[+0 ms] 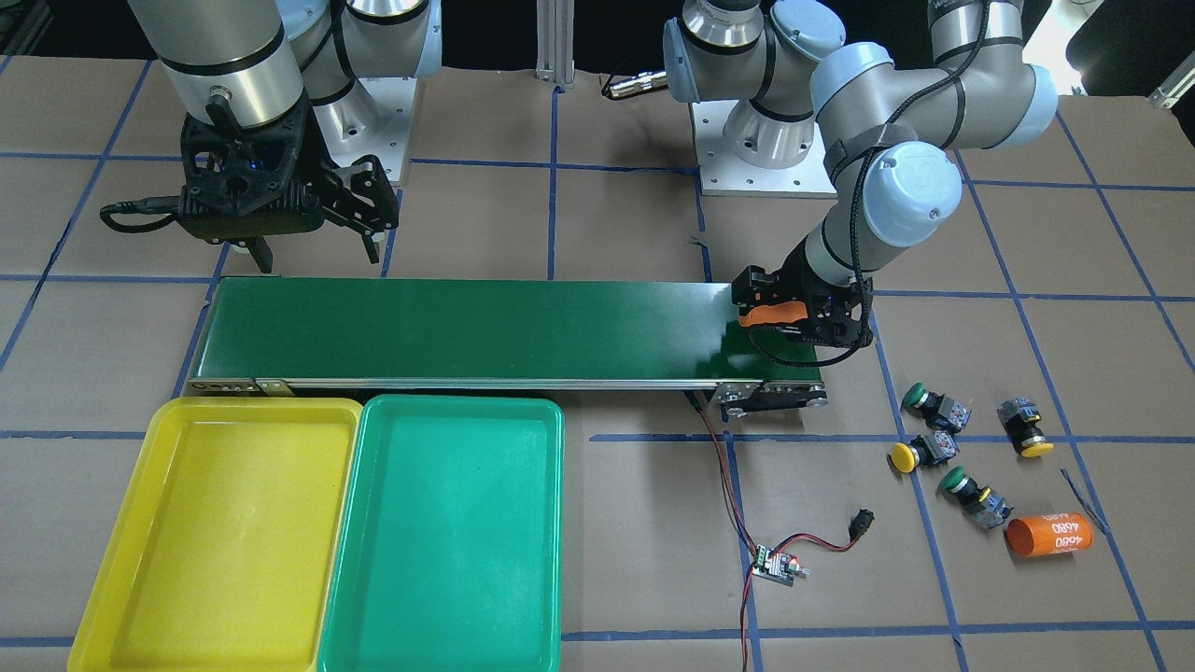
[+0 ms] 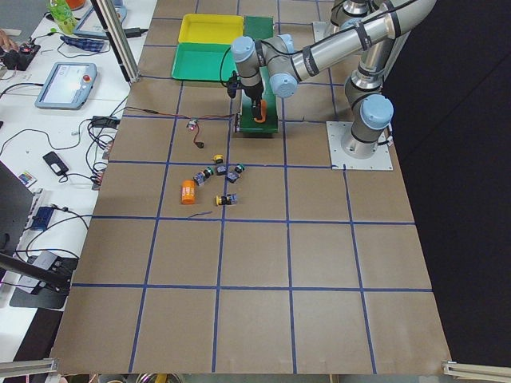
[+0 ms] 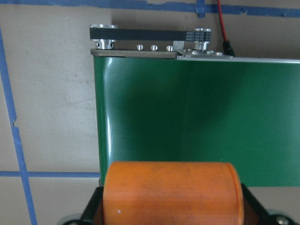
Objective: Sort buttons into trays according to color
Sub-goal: 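Lower the orange cylinder onto the belt and open the left gripper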
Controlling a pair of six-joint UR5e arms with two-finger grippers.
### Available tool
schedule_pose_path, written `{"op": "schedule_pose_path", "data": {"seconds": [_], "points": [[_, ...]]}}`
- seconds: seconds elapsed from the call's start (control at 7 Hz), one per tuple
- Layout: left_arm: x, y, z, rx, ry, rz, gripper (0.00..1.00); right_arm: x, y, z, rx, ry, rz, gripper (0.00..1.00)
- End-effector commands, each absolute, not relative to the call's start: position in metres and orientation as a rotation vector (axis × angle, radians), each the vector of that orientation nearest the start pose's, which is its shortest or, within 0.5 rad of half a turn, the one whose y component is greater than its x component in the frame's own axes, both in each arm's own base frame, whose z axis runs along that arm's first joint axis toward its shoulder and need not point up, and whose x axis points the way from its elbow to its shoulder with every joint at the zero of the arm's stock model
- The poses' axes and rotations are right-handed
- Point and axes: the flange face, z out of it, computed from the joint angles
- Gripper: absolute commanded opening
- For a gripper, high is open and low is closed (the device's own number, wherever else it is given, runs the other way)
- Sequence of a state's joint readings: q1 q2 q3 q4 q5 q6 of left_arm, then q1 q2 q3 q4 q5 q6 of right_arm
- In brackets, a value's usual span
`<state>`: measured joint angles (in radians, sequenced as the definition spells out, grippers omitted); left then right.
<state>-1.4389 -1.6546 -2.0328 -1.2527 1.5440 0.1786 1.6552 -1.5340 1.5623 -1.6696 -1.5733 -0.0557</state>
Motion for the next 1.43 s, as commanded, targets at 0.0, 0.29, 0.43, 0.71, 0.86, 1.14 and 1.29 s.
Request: {"op": "schedule_pose_path", "data": {"seconds": [0.0,0.29,0.43,0.71,0.86,1.14,1.29], "points": [[-0.076,-0.461,0.263,0.058,3.185,0.347,0.94,0.176,-0.506,0.495,-0.216,3.121,-0.201,1.0],[-0.076,-0.463,0.266,0.046,3.189,0.335,1.0,0.176,-0.504,0.5,-0.214,3.113,-0.266,1.0],[-0.078,-0.464,0.271,0.053,3.19,0.315,1.0,0.175,-0.507,0.5,-0.209,3.114,-0.278,1.0],[-0.064,-0.488,0.338,0.078,3.178,0.138,1.0,0.178,-0.503,0.502,-0.219,3.111,-0.28,1.0],[-0.032,-0.509,0.359,0.009,3.174,0.099,1.0,0.177,-0.503,0.503,-0.216,3.114,-0.281,1.0],[0.047,-0.544,0.356,-0.106,3.153,-0.061,1.0,0.17,-0.482,0.506,-0.176,3.133,-0.108,1.0],[0.085,-0.559,0.346,-0.108,3.114,-0.176,1.0,0.157,-0.482,0.516,-0.057,3.133,-0.106,1.0]]}}
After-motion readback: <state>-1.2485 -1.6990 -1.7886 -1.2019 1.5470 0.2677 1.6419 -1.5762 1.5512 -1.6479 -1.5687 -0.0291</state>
